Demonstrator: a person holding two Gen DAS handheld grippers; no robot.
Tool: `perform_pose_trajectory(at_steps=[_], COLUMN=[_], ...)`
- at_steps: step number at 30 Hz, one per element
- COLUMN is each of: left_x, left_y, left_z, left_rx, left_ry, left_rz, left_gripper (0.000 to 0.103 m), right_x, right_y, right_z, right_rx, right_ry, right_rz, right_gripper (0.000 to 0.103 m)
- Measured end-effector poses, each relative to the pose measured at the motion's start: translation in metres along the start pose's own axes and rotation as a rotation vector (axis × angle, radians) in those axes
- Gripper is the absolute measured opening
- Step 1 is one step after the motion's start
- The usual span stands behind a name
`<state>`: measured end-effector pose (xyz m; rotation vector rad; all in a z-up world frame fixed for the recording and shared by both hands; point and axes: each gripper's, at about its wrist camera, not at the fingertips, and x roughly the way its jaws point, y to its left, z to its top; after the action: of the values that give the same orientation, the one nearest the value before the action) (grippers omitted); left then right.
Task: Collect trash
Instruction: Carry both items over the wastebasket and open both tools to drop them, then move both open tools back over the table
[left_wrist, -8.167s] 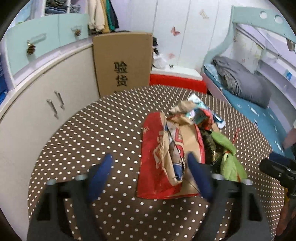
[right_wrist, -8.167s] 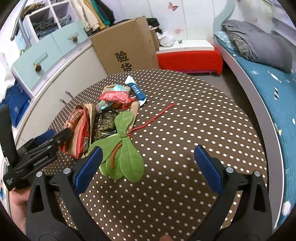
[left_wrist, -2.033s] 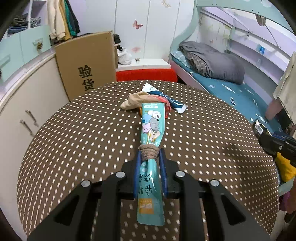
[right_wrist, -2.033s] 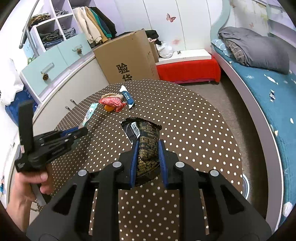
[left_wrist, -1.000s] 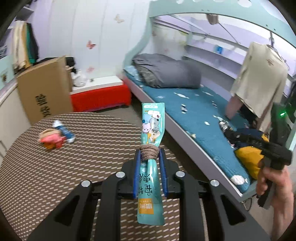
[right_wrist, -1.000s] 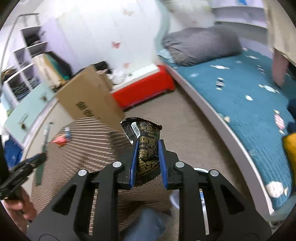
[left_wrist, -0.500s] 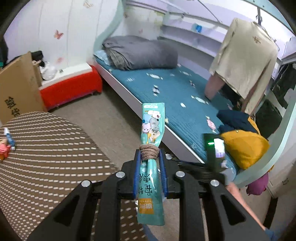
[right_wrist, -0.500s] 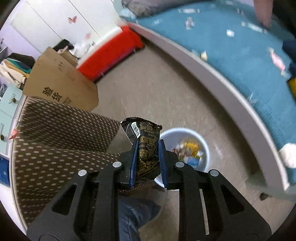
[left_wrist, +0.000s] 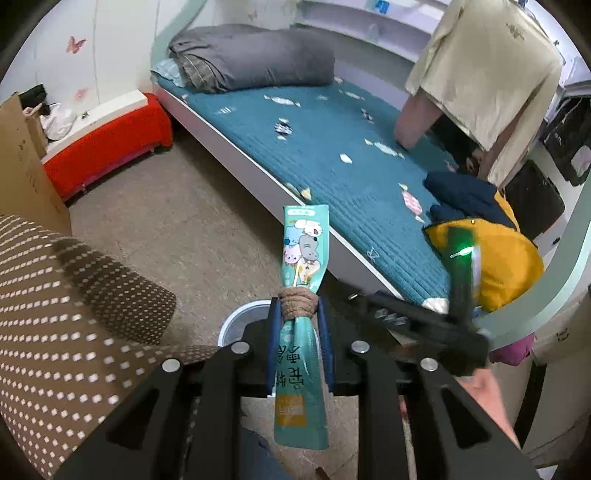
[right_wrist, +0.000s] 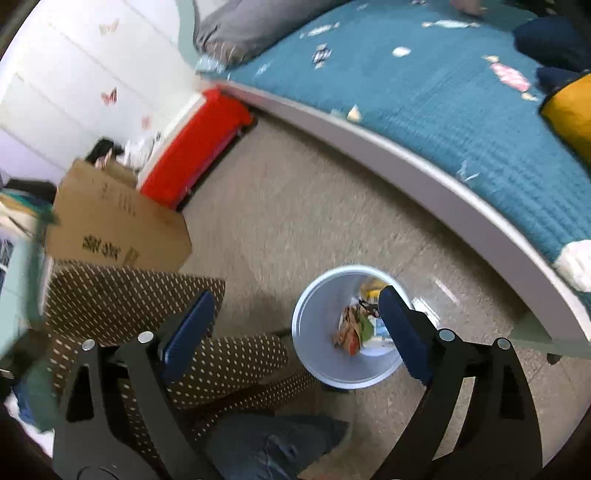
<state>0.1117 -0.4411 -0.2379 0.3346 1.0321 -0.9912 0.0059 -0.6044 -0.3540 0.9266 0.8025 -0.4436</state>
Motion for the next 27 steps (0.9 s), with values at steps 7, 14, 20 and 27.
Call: perform_pose_trajectory(at_steps=[7,14,20,27], left_x=[0.006,-0.024,-0.061,-0.119], left_y=[-0.007,0.005,0.011,0.018], left_z=[0.009,0.010,0.008,-0.002], left_rx=[0.018,-0.011,-0.016,-0.021], left_ry=[-0.033,-0.101,-0.188,-0.321], left_rz=[0.067,0.115,0.149,0.210], left_gripper=[0.087,0.092,0.092,0.092], right_x=[-0.044,-0.066,-0.089,-0.154], right_y=[0.004,0.022,0.059,0.136], right_z=[0.012,0.015,0.011,0.008], right_rx=[0.014,-0.016,-0.096,-0.292], right_ry=[-0.096,-0.133,-0.192,-0.295], right_rz=[0.022,0.003,-0.015,0.006], right_gripper=[0.097,0.097,0.097,0.097])
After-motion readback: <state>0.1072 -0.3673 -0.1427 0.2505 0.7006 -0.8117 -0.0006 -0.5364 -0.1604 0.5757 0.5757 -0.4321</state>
